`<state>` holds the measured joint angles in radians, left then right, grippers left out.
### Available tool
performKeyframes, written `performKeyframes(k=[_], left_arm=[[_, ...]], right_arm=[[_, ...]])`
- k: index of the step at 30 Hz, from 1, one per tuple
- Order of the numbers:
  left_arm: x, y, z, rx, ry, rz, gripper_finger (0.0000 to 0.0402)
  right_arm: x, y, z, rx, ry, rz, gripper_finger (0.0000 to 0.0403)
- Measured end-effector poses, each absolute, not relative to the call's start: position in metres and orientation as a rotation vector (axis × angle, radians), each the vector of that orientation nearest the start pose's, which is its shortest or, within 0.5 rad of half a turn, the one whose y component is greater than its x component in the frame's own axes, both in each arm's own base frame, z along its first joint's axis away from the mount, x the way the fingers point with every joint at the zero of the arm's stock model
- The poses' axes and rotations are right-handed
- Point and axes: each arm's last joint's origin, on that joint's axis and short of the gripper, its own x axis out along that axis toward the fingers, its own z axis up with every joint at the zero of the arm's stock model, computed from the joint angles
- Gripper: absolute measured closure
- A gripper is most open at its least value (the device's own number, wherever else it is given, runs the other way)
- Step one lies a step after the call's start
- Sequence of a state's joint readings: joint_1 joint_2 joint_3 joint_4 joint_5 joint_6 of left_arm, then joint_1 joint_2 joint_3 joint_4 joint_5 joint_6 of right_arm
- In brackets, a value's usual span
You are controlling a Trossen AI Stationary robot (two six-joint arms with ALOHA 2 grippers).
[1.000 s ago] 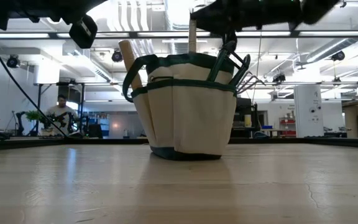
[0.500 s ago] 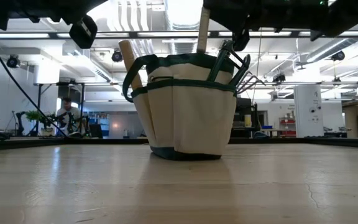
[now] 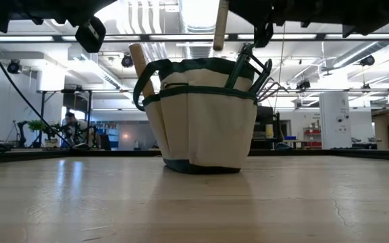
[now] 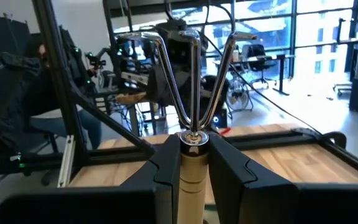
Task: Pick & Place Garden tools in Gardening bag
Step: Put the light brown hand rake into the white gardening bag
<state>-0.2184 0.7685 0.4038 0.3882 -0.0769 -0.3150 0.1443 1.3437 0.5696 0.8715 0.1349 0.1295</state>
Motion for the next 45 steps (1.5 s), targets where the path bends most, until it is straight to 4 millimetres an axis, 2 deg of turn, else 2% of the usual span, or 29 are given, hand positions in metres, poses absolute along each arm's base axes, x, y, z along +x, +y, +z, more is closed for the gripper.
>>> performKeyframes(k=[6, 10, 15, 20, 24, 45], left_arm=[[0.173, -0.036, 0.258, -0.318, -0.001, -0.144, 0.039], [0.173, -0.036, 0.258, -0.317, -0.001, -0.143, 0.039], [0.173, -0.036, 0.258, -0.318, -0.004, -0.143, 0.039], [0.173, -0.036, 0.257, -0.316, 0.003, -0.142, 0.039], [0.173, -0.036, 0.257, -0.316, 0.006, -0.141, 0.039], [0.173, -0.036, 0.257, -0.316, 0.007, -0.14, 0.039]], right_arm=[[0.274, 0.041, 0.251, 0.129, -0.121, 0.035, 0.0353], [0.278, 0.043, 0.245, 0.134, -0.113, 0.041, 0.0353], [0.3, 0.047, 0.226, 0.136, -0.058, 0.039, 0.0353], [0.324, 0.051, 0.227, 0.106, -0.059, 0.039, 0.0353], [0.333, 0.053, 0.224, 0.097, -0.005, 0.037, 0.0353], [0.334, 0.063, 0.211, 0.126, 0.103, 0.059, 0.0353]])
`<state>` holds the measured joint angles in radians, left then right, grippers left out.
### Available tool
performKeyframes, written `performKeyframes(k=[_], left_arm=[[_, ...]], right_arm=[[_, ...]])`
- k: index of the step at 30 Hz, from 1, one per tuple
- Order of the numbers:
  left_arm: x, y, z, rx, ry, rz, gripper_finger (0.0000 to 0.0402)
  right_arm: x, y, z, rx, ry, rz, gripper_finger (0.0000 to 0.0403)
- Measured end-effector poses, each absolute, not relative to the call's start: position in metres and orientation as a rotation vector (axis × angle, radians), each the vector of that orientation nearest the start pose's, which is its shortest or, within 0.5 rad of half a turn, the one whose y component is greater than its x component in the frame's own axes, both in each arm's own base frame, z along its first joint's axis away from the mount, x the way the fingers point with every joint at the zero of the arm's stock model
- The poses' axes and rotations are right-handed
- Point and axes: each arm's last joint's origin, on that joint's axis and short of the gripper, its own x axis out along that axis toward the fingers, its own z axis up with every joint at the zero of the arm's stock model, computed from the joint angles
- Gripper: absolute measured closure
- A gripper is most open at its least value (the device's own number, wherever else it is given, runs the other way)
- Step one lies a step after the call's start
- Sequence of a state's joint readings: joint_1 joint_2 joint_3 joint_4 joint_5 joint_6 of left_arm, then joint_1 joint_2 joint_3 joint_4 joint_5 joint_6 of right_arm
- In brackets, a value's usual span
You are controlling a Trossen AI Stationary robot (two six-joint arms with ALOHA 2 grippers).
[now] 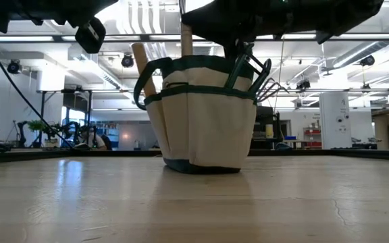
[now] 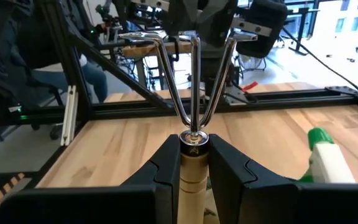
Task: Pick & Place Garden tools in Gardening bag
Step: Put the light brown hand rake into the white gardening bag
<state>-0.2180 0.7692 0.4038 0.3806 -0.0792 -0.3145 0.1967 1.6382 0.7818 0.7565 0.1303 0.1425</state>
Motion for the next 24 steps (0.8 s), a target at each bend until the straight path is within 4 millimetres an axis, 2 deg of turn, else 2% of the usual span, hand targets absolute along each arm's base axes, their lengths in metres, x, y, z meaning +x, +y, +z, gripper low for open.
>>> performKeyframes(k=[24], left_arm=[[0.174, -0.036, 0.257, -0.318, 0.007, -0.14, 0.039]], right_arm=[[0.331, 0.061, 0.197, 0.22, 0.234, 0.005, 0.0353]])
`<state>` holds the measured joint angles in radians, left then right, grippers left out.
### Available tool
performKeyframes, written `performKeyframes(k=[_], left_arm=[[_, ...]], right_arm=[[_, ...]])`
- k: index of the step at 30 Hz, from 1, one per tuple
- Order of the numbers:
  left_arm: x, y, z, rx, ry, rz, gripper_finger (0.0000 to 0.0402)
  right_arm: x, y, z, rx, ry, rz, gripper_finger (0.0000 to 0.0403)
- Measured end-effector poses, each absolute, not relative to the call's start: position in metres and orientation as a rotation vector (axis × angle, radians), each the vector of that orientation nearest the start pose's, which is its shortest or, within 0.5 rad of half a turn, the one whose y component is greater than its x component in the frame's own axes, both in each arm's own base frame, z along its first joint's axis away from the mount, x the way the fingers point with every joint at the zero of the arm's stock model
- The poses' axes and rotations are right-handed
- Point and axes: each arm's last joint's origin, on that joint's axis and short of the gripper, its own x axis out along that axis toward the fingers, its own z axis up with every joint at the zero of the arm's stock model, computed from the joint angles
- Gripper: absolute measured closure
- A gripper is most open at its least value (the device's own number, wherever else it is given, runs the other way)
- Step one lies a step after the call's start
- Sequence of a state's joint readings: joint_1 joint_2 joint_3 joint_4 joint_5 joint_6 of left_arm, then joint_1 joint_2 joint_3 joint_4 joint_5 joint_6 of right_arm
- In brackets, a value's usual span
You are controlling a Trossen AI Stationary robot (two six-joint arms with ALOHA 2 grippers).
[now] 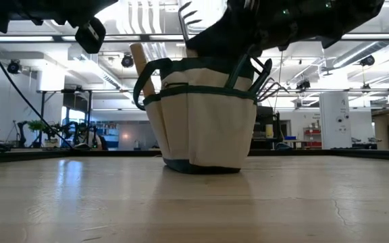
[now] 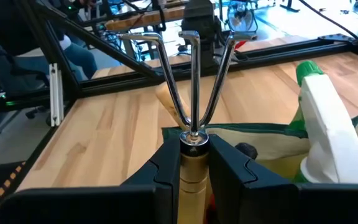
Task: Pick & Place Garden tools in Gardening bag
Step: Put the light brown hand rake into the white gardening bag
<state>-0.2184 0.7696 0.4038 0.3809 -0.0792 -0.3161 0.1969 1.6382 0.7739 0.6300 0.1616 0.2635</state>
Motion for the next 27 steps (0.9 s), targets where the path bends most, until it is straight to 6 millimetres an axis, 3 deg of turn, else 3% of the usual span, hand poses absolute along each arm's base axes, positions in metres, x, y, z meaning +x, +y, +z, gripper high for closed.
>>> performKeyframes(k=[7, 18, 27], left_arm=[[0.174, -0.036, 0.257, -0.319, 0.007, -0.141, 0.039], [0.174, -0.036, 0.257, -0.319, 0.008, -0.141, 0.039], [0.174, -0.036, 0.257, -0.319, 0.012, -0.14, 0.039]], right_arm=[[0.33, 0.061, 0.195, 0.226, 0.254, -0.023, 0.0353], [0.343, 0.066, 0.172, 0.263, 0.3, -0.03, 0.0353], [0.35, 0.068, 0.178, 0.241, 0.36, -0.033, 0.0353]])
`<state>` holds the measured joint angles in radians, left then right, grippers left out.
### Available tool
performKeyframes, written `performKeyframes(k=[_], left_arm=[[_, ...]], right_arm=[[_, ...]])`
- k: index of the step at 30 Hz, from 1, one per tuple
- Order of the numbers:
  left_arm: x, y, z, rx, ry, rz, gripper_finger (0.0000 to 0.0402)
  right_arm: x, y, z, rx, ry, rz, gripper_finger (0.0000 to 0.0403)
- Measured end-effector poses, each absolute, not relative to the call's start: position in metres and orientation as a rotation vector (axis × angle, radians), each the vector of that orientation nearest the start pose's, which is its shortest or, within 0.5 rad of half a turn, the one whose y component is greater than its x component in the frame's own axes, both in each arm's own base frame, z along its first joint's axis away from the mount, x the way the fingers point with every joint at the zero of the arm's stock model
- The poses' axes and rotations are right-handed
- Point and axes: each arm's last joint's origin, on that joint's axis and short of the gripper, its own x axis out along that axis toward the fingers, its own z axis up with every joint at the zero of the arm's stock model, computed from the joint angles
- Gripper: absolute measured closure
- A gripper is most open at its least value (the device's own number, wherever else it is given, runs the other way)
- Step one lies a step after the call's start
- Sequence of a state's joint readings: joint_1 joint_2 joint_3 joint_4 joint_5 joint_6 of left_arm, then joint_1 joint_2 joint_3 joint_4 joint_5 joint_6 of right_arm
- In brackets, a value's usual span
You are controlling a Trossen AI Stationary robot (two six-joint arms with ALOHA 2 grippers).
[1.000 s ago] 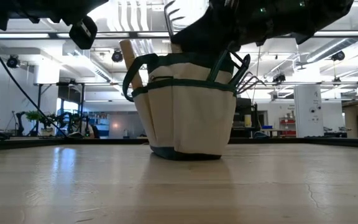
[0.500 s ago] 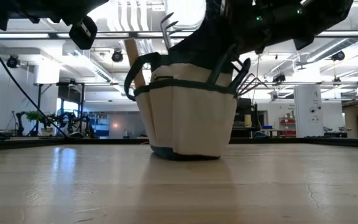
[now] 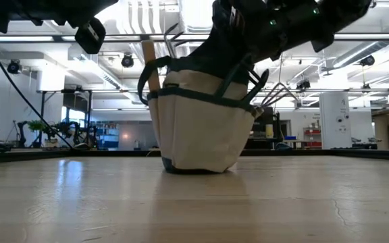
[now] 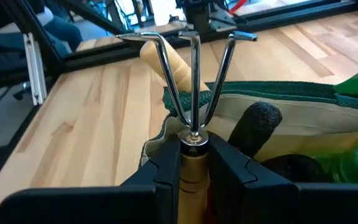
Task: Pick & Place Garden tools in Gardening bag
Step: Put the light brown hand rake into the white gardening bag, then return to Home Position
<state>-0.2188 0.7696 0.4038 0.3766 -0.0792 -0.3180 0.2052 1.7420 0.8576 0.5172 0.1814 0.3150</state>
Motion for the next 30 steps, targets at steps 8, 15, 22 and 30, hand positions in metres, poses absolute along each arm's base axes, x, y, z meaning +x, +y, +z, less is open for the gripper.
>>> performKeyframes(k=[8, 15, 22, 30], left_arm=[[0.174, -0.036, 0.257, -0.32, 0.011, -0.139, 0.039], [0.174, -0.036, 0.257, -0.32, 0.012, -0.14, 0.039], [0.174, -0.036, 0.256, -0.32, 0.014, -0.139, 0.039], [0.174, -0.036, 0.256, -0.32, 0.015, -0.139, 0.039]], right_arm=[[0.362, 0.07, 0.193, 0.198, 0.5, -0.05, 0.0323], [0.369, 0.071, 0.207, 0.157, 0.592, -0.061, 0.0275], [0.373, 0.072, 0.221, 0.135, 0.635, -0.063, 0.0245], [0.374, 0.072, 0.24, 0.098, 0.752, -0.073, 0.0225]])
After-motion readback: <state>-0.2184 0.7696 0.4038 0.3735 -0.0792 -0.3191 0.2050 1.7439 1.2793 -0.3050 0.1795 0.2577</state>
